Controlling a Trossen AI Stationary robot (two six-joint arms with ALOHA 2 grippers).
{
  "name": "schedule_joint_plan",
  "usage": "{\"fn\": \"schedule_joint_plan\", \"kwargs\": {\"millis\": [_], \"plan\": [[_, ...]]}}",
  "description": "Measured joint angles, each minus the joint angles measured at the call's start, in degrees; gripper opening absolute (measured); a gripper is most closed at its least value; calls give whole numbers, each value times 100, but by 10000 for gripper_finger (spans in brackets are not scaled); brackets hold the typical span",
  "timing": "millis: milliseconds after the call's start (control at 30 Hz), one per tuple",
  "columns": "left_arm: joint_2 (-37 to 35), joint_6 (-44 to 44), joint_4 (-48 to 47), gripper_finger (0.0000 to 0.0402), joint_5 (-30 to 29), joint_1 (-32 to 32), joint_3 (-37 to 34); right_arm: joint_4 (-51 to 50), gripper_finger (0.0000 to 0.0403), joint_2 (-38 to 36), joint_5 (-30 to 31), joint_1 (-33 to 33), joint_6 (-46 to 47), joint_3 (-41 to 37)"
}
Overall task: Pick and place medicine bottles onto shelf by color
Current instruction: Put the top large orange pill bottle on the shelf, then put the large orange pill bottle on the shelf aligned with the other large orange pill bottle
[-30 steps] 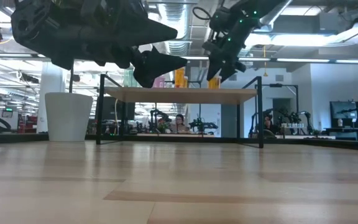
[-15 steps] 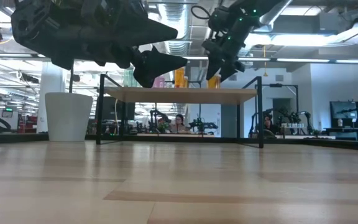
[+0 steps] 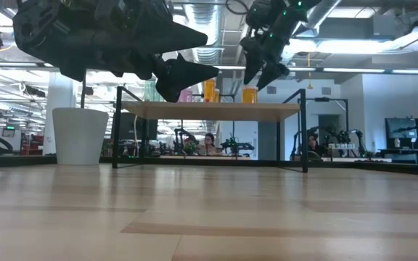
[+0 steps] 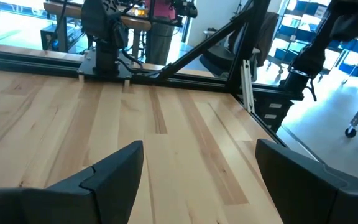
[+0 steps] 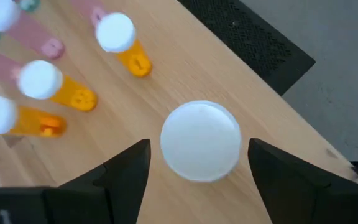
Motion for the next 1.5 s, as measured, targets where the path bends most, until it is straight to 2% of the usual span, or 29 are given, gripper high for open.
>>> {"fn": "schedule_joint_plan", "kwargs": {"millis": [233,333,433,567,633,700,867,1000,1167,1300,1500], "plan": [[-3,-27,-40,296,34,-15,0,-458,293,-559,43,145,11,374],[-338,-187,-393,286,185,-223,24,-750,293,-989,124,383,187,379],[-1170,-120,-1889,264,-224,-609,228,-859,293,-1521,557,953,337,268],[-2158,-294,-4466,230,-1868,-1370,754,-458,292,-2319,1366,2147,730,-267],[-2448,-792,-5354,219,-2419,-1772,987,-191,292,-2654,1739,2783,971,-630],[-2617,-1415,-6047,212,-2595,-2184,1129,169,292,-2934,2171,3465,1211,-1004],[-2563,-3271,-7407,211,-2549,-3154,1227,762,292,-3231,3248,4976,1638,-1896],[-2445,-5156,-8419,211,-2091,-3702,1220,1017,292,-3165,3993,5747,1919,-2242],[-2375,-6967,-8667,211,-1636,-4355,1221,1144,292,-2881,4288,6153,2084,-2254],[-2378,-8305,-8876,211,-1328,-4834,1222,1234,292,-2783,4297,6146,2057,-2257],[-2247,-9622,-9141,210,-1686,-5401,1226,1287,292,-2766,4297,5962,2044,-2248]]}}
